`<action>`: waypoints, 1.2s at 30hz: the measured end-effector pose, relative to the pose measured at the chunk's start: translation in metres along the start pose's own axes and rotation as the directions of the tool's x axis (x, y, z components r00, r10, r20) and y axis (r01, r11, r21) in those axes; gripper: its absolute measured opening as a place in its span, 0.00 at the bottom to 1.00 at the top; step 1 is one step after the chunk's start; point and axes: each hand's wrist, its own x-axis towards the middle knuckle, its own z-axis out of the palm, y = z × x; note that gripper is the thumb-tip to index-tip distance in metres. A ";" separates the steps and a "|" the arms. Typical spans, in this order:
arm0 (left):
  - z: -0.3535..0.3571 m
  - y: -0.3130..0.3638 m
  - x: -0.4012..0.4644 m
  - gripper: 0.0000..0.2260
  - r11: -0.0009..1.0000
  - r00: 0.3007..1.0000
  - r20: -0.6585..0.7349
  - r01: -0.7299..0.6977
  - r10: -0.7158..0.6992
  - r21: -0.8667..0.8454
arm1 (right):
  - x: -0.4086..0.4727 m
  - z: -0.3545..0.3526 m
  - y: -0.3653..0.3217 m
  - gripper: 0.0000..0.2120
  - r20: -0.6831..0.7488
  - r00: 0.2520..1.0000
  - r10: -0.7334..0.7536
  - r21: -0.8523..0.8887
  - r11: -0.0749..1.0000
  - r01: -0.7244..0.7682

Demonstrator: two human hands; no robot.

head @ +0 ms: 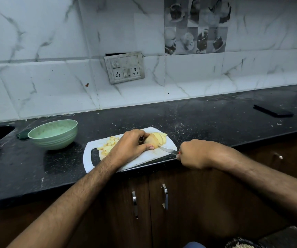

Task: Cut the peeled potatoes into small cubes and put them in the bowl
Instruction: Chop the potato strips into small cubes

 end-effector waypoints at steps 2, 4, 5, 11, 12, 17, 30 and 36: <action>-0.001 0.000 -0.001 0.24 1.000 1.000 -0.010 0.005 -0.005 -0.007 | 0.006 -0.003 0.004 0.10 -0.029 1.000 0.011 0.033 0.999 -0.011; -0.002 -0.001 -0.001 0.25 1.000 1.000 -0.013 0.016 -0.017 -0.022 | 0.009 -0.006 0.006 0.10 -0.051 0.999 0.014 0.068 0.998 -0.010; -0.002 -0.001 -0.001 0.25 0.999 1.000 -0.014 0.018 -0.018 -0.029 | 0.012 -0.008 0.005 0.11 -0.068 0.998 0.011 0.089 0.996 -0.005; -0.001 -0.006 -0.001 0.21 0.995 0.999 -0.024 0.046 -0.048 -0.084 | 0.022 -0.015 -0.015 0.09 -0.161 0.987 0.020 0.164 0.986 0.007; -0.001 -0.007 -0.001 0.21 0.995 0.998 -0.027 0.051 -0.053 -0.082 | 0.025 -0.014 -0.020 0.08 -0.168 0.985 0.027 0.164 0.986 0.001; 0.000 -0.005 -0.001 0.18 0.996 0.998 -0.044 0.041 -0.045 -0.073 | 0.033 -0.007 -0.032 0.15 -0.171 0.984 0.050 0.145 0.989 -0.025; -0.006 -0.001 0.000 0.12 0.997 1.000 -0.013 -0.010 0.009 -0.071 | 0.036 -0.007 -0.038 0.16 -0.171 0.985 0.030 0.144 0.990 -0.005; -0.003 -0.007 0.002 0.13 0.998 0.999 -0.021 -0.041 0.040 -0.054 | 0.049 0.001 -0.049 0.16 -0.146 0.989 0.029 0.110 0.994 -0.013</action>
